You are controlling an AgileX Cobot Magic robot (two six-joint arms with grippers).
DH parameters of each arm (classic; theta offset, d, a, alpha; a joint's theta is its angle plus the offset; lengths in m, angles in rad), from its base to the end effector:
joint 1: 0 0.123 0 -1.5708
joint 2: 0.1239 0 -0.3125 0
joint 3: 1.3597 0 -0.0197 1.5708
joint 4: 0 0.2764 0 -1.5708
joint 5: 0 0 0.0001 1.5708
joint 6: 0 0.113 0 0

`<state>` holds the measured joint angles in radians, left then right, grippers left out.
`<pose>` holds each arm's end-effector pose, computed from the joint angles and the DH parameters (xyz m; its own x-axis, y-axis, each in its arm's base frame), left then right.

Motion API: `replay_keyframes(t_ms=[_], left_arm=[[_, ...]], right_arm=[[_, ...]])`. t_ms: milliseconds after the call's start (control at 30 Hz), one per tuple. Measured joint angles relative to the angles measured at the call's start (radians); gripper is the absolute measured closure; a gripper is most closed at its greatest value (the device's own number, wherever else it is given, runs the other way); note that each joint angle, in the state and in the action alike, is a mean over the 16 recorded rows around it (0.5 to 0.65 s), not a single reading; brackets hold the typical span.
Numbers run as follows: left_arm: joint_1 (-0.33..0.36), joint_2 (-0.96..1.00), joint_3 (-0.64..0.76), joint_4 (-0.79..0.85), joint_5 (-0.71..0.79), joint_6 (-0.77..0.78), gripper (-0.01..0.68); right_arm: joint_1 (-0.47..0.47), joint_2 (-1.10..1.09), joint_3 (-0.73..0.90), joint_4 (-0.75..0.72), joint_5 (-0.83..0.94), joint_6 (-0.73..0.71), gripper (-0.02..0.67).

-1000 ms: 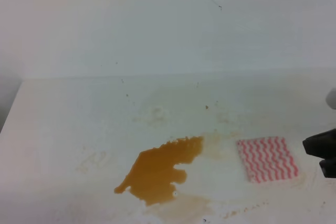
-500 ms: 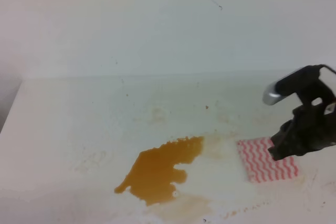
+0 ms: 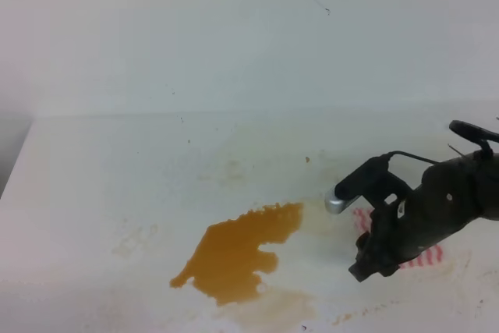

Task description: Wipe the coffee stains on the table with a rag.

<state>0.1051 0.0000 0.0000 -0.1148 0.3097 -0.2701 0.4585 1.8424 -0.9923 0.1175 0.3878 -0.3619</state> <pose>0.0737 0.0038 0.1805 -0.1758 -0.3908 -0.9035 -0.1465 0.9180 -0.3686 0.3385 0.1727 0.1316 -0.6770 -0.6131 -0.4071 -0.6486 0.7585 -0.0635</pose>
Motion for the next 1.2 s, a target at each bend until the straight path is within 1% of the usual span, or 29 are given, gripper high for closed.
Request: replay_keyframes(t_ms=[133, 333, 533, 633, 733, 933, 1200], left_arm=[[0.0, 0.0, 0.0, 0.0, 0.0, 0.0, 0.673], [0.0, 0.0, 0.0, 0.0, 0.0, 0.0, 0.673], [0.0, -0.002, 0.002, 0.0, -0.001, 0.0, 0.673], [0.0, -0.002, 0.002, 0.0, -0.001, 0.0, 0.673], [0.0, -0.002, 0.002, 0.0, -0.001, 0.0, 0.673], [0.0, 0.0, 0.0, 0.0, 0.0, 0.0, 0.673], [0.0, 0.0, 0.0, 0.0, 0.0, 0.0, 0.673]], right_arm=[[0.015, 0.035, -0.008, -0.072, -0.024, 0.083, 0.375], [0.02, 0.057, -0.025, -0.15, -0.044, 0.187, 0.47], [0.041, 0.077, -0.069, -0.157, -0.042, 0.218, 0.574], [0.063, 0.093, -0.113, -0.142, -0.032, 0.22, 0.613], [0.089, 0.124, -0.175, -0.123, -0.011, 0.219, 0.627], [0.14, 0.218, -0.335, -0.075, 0.044, 0.212, 0.632], [0.176, 0.361, -0.538, 0.015, 0.087, 0.168, 0.633]])
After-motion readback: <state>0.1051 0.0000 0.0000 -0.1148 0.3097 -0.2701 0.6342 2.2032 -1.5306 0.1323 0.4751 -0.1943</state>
